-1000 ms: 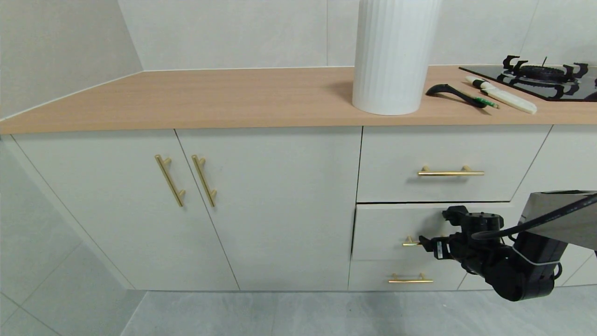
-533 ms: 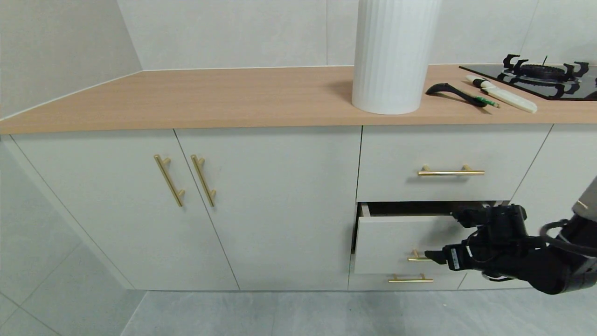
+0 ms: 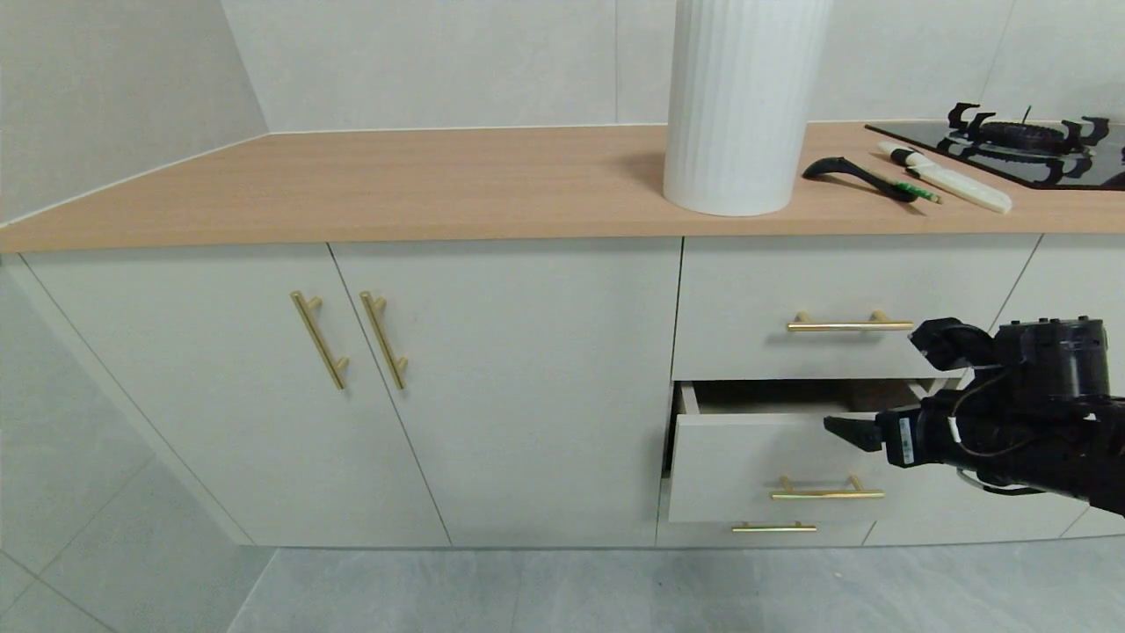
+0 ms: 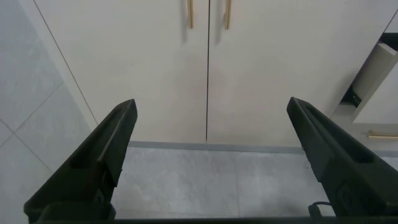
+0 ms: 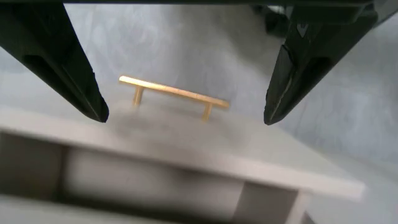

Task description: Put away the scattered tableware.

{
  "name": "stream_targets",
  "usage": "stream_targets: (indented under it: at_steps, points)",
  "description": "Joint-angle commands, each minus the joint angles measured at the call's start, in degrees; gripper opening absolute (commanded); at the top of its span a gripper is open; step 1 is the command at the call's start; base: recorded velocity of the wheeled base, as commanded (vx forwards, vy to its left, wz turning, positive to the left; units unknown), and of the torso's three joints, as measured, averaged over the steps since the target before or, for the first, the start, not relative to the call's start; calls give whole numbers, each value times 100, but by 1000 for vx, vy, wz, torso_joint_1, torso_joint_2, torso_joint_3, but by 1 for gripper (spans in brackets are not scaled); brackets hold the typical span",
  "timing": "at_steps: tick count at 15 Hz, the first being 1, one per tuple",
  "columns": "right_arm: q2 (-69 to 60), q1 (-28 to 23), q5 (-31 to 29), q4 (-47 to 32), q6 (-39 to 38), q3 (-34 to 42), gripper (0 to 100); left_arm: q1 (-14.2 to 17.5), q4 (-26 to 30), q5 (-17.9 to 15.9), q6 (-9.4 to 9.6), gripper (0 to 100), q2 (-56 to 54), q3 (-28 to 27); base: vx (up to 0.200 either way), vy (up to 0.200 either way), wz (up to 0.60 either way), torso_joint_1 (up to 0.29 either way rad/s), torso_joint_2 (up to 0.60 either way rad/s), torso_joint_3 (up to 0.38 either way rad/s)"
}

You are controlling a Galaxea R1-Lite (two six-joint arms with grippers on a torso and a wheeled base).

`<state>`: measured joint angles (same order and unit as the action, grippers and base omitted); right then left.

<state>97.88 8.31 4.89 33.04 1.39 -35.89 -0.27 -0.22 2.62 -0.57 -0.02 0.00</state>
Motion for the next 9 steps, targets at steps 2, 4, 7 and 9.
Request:
stream_targets:
  at_steps: [2,4,7,9]
  points:
    - [179,21,-146,317,2,-6,100,0,-4,2,-4,100,2,0,0,0,0,0,0,0]
    - [574,48,-313,933,-7,29,100,0,-4,2,-4,100,2,0,0,0,0,0,0,0]
    - [1339,250,-981,1961,-51,73,100,0,-4,2,-4,100,2,0,0,0,0,0,0,0]
    - [1840,346,-1183,2945,-69,135,100,0,-4,2,-4,100,2,0,0,0,0,0,0,0]
